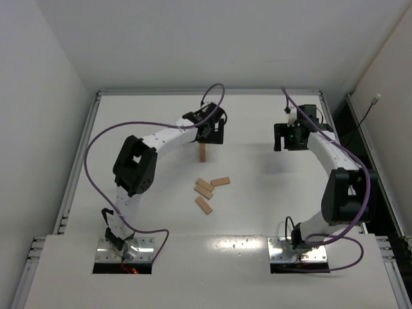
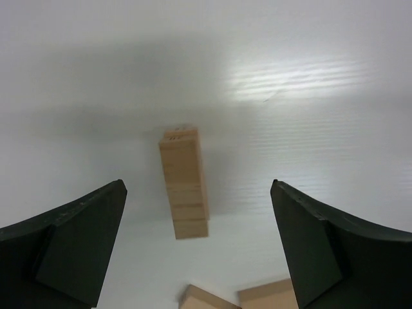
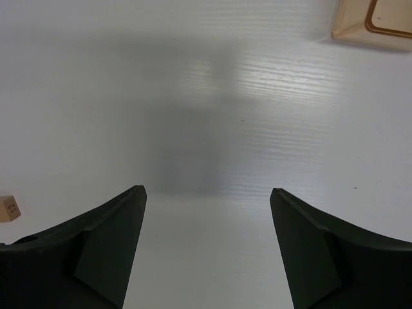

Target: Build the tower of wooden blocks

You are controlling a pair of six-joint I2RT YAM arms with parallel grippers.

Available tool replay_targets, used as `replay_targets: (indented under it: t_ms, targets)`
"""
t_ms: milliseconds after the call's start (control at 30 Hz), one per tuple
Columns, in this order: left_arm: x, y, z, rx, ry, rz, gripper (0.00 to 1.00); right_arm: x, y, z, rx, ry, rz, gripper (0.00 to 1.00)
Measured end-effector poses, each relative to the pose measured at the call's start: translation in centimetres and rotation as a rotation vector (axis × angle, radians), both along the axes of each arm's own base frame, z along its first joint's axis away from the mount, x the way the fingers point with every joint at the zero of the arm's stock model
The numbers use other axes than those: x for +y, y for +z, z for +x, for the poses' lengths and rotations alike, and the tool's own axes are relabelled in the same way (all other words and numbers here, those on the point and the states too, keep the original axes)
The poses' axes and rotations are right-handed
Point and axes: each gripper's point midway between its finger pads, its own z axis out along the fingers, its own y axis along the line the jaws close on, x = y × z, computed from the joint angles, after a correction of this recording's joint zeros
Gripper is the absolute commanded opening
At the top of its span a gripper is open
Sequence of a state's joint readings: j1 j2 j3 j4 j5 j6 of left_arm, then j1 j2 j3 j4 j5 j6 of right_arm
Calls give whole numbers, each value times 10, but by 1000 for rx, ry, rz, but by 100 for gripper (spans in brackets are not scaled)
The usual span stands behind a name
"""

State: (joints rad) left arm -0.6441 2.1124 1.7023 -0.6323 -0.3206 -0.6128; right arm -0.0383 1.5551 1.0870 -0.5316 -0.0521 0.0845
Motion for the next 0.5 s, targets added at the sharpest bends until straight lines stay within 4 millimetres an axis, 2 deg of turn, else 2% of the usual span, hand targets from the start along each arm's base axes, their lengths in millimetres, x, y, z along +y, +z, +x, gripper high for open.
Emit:
replay_targets:
  t_ms: [100, 167, 200, 267, 333, 400, 467, 500]
  targets:
    - [-15, 65, 15, -138, -29, -46, 94, 8, 1, 1, -7, 29, -2, 75]
    - [-19, 116, 19, -236, -41, -93, 94, 15, 3, 2, -15, 57, -1, 75]
    - [-18, 135, 20, -276, -40, -106, 94, 20, 4, 1, -20, 79, 4, 75]
    - [-9, 187, 20, -372, -19, -159, 94, 30, 8, 1, -34, 135, 9, 75]
    - [11, 222, 20, -437, 23, -189, 95, 51, 13, -1, -56, 232, 20, 72]
    - [45, 248, 27, -488, 91, -206, 97, 80, 16, -10, -72, 379, 38, 72]
    - [87, 262, 40, -521, 172, -203, 99, 116, 17, -26, -79, 568, 48, 71]
    - [110, 264, 46, -529, 216, -195, 99, 128, 17, -32, -83, 654, 53, 71]
